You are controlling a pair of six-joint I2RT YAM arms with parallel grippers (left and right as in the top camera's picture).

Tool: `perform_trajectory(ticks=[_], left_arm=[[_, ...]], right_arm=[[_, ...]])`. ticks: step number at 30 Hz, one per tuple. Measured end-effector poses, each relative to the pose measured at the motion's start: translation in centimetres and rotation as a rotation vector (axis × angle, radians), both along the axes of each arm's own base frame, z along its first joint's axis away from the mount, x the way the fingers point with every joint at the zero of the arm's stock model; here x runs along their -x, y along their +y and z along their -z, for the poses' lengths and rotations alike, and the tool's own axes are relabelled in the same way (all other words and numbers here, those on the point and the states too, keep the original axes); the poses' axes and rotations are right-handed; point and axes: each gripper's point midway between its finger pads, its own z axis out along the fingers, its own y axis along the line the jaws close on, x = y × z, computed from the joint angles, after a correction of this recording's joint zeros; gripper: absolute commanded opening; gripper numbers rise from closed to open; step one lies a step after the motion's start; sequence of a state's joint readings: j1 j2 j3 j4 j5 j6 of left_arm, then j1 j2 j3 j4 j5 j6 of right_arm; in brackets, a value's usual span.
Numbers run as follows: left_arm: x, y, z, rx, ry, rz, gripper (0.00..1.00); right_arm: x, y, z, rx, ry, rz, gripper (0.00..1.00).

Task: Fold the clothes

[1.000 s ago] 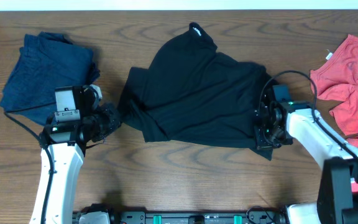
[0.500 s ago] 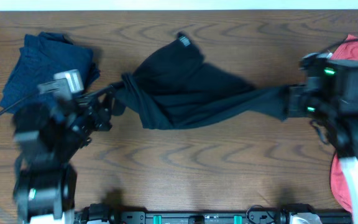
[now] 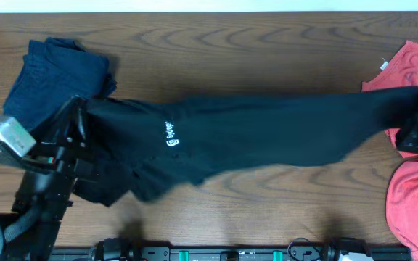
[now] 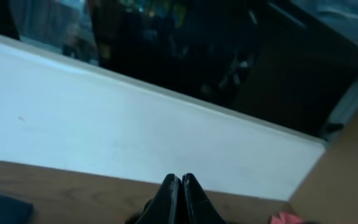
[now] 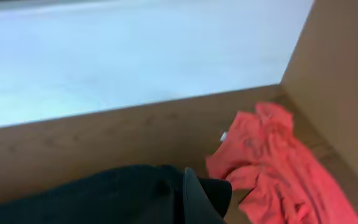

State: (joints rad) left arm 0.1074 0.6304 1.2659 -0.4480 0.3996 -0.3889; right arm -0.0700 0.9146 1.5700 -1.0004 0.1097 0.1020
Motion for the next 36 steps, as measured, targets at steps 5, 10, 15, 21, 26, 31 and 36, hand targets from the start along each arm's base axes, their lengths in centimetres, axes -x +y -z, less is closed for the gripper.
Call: perform_trajectory(ticks=[5,10,15,21,26,31,36], left_arm=[[-1.9,0.4,2.2,0.012,0.105,-0.012,0.06],[-8.5,-0.1,6.1,0.023,0.269,0.063,0.06],[-18.1,-0.2,10.6,0.037,0.35,0.133,0.06],[-29.4,0.0,10.7,0.102,0.102,0.2,0.06],[-32.5,2.1,5.0,0.249,-0.07,0.227,0.06],[-30.0,3.5,-2.3,0.255,-0.178,0.297,0.06],[-27.0,2.8,-2.2,0.241,-0.04,0.434,0.06]], right_arm=[[-1.4,-0.4,0.9,0.008,0.044,0.017,0.01],[-6.9,-0.3,5.4,-0.008,0.212,-0.012,0.01],[-15.6,-0.7,11.2,-0.02,0.309,-0.029,0.01],[-25.0,-0.7,15.4,-0.026,0.232,-0.061,0.01],[-26.5,-0.8,12.1,-0.017,0.139,-0.063,0.01],[-25.3,-2.5,5.8,0.01,0.054,0.002,0.01],[-22.6,-5.1,6.7,0.016,0.159,0.076,0.01]])
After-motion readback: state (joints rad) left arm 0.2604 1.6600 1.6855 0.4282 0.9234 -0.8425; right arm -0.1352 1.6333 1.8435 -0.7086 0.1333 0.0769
